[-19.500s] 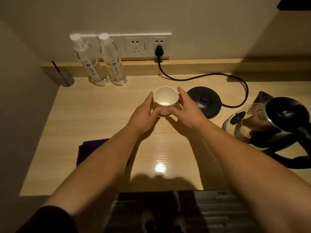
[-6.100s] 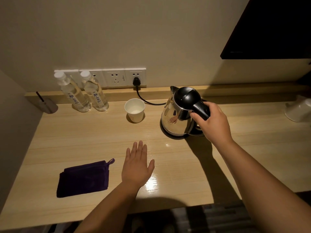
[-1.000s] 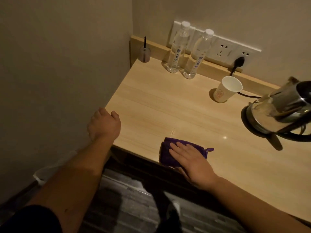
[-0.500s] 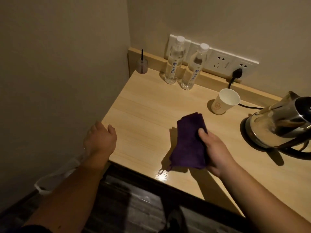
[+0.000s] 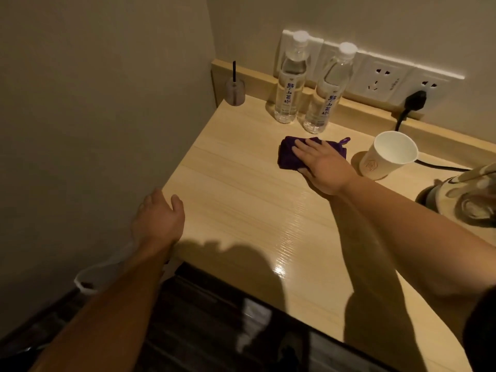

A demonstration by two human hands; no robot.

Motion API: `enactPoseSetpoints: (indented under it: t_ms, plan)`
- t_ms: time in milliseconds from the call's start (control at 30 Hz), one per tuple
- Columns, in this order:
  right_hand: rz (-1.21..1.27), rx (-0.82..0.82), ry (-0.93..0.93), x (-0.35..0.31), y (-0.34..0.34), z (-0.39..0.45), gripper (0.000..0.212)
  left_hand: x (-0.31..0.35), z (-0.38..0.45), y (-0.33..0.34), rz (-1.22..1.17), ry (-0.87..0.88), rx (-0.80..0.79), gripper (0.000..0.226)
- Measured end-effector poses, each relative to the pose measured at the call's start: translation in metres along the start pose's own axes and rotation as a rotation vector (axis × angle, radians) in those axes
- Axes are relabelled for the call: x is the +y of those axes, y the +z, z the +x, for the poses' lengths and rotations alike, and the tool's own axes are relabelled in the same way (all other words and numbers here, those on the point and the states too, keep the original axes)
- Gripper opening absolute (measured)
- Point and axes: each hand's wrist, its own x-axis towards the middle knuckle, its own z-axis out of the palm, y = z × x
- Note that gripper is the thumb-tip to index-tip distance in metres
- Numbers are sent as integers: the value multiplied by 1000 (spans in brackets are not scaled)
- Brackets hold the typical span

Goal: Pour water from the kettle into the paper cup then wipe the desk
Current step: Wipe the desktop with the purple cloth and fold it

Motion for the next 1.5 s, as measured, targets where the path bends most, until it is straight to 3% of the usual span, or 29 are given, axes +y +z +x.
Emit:
enactPoseSetpoints:
  t_ms: [567,667,767,867,1000,1067,1167,1267,1300,1400,1433,1500]
  plan:
    - [209,-1,138,-146,32,-285,60,6,-13,-11,-34,31,-99,70]
    - [316,13,209,-170,31,-312,57,27,-50,-10,47,160,-96,69]
    - [615,55,328,-186,13,-324,49,57,-100,1,28,289,-137,68]
    - [1092,111,585,-193,-20,-326,37,88,-136,14,-5,364,-191,69]
    - [1840,250,960,-176,-50,-321,27,104,-153,25,59,368,-176,68]
    - [1985,361,1046,-158,-64,-313,26,104,-155,28,101,366,-133,68]
    - [1789,506,1043,-118,-80,-293,22,106,-155,29,118,362,-124,69]
    - [1207,539,867,-71,-86,-264,23,107,-156,28,125,365,-114,69]
    - [948,520,770,-54,-81,-254,33,107,-155,28,130,359,-117,69]
    - [155,337,423,-8,-54,-211,66,108,-156,29,141,355,-112,69]
    - [3,218,330,0,-44,-197,67,108,-156,29,142,356,-110,69]
    - [-59,10,258,7,-21,-176,60,107,-157,29,143,357,-100,69]
